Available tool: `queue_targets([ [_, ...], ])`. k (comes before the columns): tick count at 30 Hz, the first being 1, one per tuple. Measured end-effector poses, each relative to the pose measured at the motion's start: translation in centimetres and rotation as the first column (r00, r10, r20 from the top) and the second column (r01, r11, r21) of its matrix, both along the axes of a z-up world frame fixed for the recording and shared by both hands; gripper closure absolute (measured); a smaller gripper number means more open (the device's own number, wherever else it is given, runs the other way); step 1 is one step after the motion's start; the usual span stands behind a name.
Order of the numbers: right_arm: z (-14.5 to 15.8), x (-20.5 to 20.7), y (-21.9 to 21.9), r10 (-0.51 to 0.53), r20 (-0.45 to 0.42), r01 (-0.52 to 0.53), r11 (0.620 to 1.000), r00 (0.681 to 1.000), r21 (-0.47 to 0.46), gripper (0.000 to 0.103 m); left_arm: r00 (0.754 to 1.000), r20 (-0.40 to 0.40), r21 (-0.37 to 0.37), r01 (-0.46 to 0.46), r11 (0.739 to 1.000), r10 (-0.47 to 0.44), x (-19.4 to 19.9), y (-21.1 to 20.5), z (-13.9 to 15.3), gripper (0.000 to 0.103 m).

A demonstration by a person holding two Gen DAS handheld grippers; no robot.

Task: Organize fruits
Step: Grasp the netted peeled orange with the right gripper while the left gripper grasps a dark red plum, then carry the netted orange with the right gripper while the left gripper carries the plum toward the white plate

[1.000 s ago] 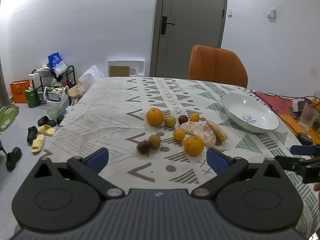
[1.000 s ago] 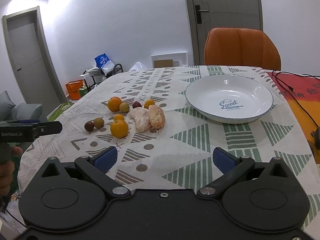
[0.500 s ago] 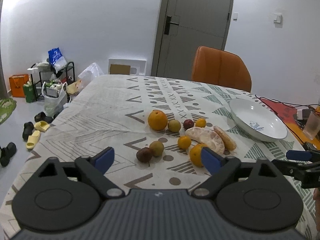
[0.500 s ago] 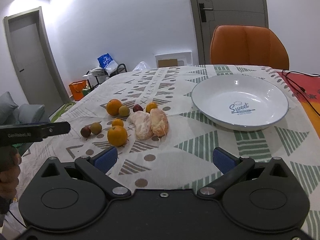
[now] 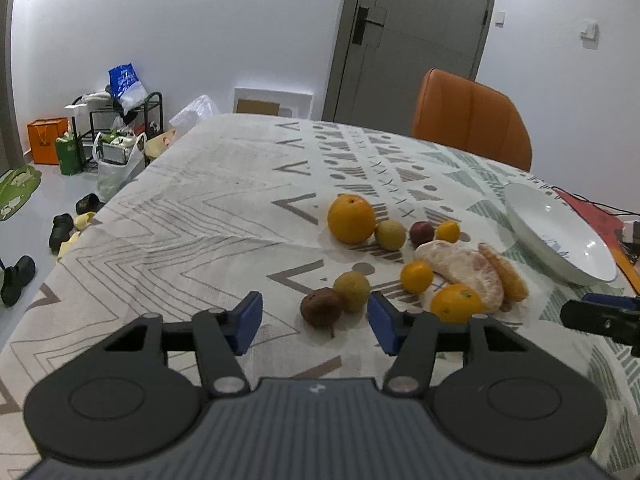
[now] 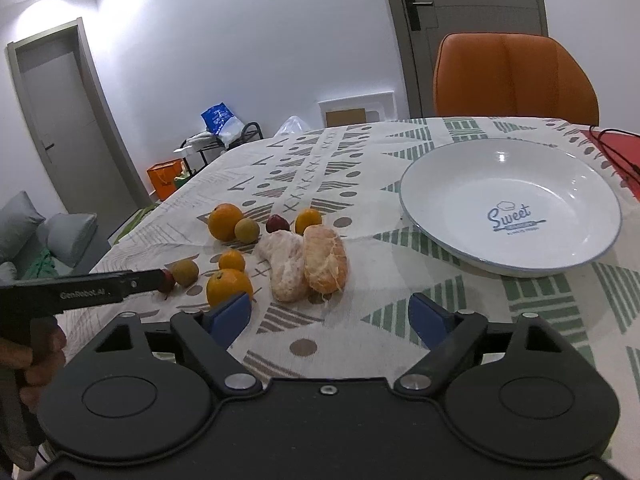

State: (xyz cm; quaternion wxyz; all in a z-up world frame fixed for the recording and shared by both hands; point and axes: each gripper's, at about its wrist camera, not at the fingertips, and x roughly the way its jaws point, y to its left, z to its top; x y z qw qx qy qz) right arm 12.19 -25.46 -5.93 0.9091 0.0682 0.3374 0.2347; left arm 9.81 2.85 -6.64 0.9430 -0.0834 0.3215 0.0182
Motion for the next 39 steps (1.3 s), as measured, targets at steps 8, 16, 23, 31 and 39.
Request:
queue_targets([
  [8,-0.5,1.9,0.5,0.008,-0.015,-0.008,1.000,1.000,0.011,0.018,1.000,-0.016,0.012,-0.005,1.000,0.005,1.0,0.1,-1.0,0.065],
  [16,-0.7,3.1,1.1,0.027,-0.024,-0.027,1.000,0.999,0.011,0.024,1.000,-0.014,-0.001,-0.005,1.000,0.005,0.8,0.5,-0.7,0.081],
  [23,-1.0,3.8,2.2,0.048,-0.031,-0.048,0.999,0.998,-0.005,0.030,1.000,0.007,-0.008,-0.014,1.000,0.014,0.4,1.0,-0.1,0.081],
  [31,-1.7,4.9,3.0,0.032,-0.048,-0.033,0.999,0.998,-0.018,0.047,0.999,0.027,-0.021,-0.028,0.999,0.028,0.0,1.8,0.3,0.081],
  [39,-2.1,5.9,2.5,0.019,-0.092,-0.014,0.999,0.996,0.052,0.073,0.999,0.036,-0.033,-0.022,0.999,0.023,-0.2,2.2,0.5,0.081],
])
